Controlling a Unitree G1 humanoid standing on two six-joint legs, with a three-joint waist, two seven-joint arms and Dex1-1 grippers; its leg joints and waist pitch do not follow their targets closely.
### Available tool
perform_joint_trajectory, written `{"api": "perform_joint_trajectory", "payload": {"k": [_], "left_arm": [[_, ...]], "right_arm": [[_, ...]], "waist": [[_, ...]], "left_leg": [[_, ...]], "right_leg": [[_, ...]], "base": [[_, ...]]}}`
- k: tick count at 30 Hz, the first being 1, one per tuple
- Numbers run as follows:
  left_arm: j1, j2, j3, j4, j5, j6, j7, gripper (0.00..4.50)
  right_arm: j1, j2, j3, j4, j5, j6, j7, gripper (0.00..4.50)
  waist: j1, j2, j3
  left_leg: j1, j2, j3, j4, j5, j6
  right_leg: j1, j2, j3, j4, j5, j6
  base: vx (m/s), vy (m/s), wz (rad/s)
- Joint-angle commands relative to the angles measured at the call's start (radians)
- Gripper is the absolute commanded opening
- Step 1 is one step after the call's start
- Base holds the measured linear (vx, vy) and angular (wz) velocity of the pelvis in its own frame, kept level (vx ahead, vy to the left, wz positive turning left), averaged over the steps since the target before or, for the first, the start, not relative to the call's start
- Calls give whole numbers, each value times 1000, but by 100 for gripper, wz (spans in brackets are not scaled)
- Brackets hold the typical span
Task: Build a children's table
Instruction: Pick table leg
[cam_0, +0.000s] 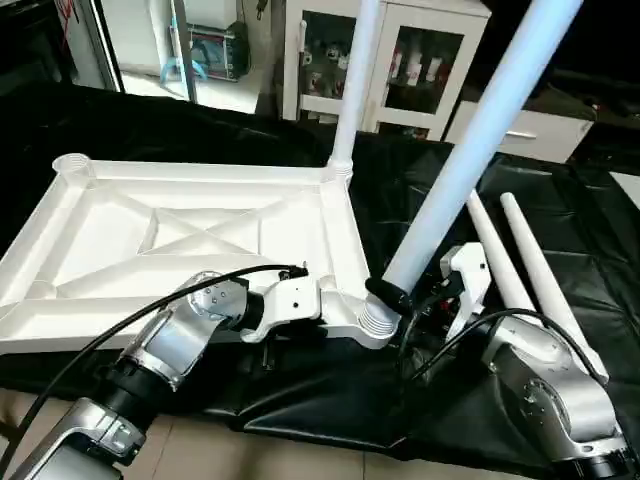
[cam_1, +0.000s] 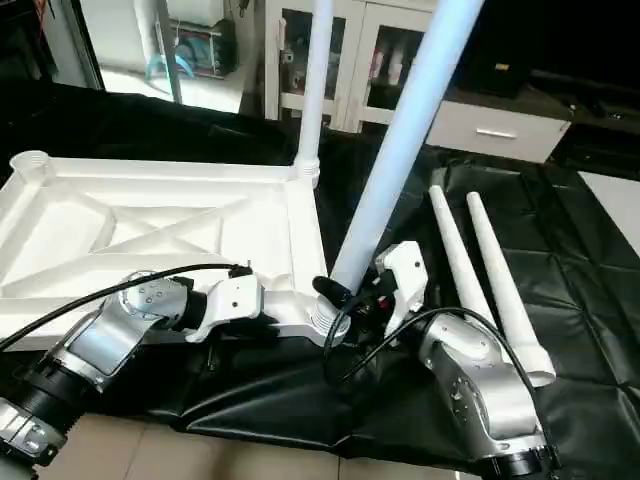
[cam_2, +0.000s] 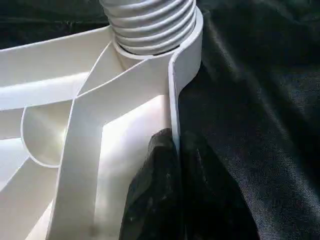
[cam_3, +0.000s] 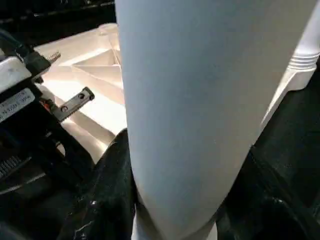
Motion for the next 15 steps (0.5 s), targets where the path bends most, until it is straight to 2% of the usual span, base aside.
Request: {"api": "perform_joint_trajectory", "payload": {"k": [1,2,6,8,13,15], "left_arm": [[4,12,-8,22,19,2,0,0],[5,12,-8,22,19,2,0,0],[5,13,-8,23,19,2,2,0],[5,13,-9,24,19,1,2,0],[3,13,-10,27,19,-1,3,0],[3,12,-10,28,17,-1,4,0]], "right_arm": [[72,-51,55,150,-114,82,-15,184],[77,-66,82,150,-129,88,0,184],[78,-83,114,138,-145,89,21,184],[79,-88,126,123,-143,91,28,184],[73,-85,121,123,-134,95,22,184],[67,-74,98,144,-122,94,9,184]], "waist": [[-5,15,-15],[-5,14,-15],[-6,14,-16],[-5,12,-19],[-6,11,-17],[-6,11,-17]], "left_leg": [[-4,58,-32,-98,-447,-17],[-2,58,-33,-98,-455,-17],[-1,58,-35,-99,-471,-16],[-2,59,-33,-101,-450,-11],[-1,59,-34,-102,-466,-12],[-1,59,-35,-102,-464,-11]], "right_leg": [[9,-72,44,-92,-570,-78],[8,-73,44,-94,-581,-74],[7,-73,44,-96,-592,-65],[11,-72,44,-95,-560,-69],[8,-74,44,-99,-582,-70],[7,-75,44,-100,-596,-65]], "base": [[0,0,0],[0,0,0],[0,0,0],[0,0,0],[0,0,0],[0,0,0]]}}
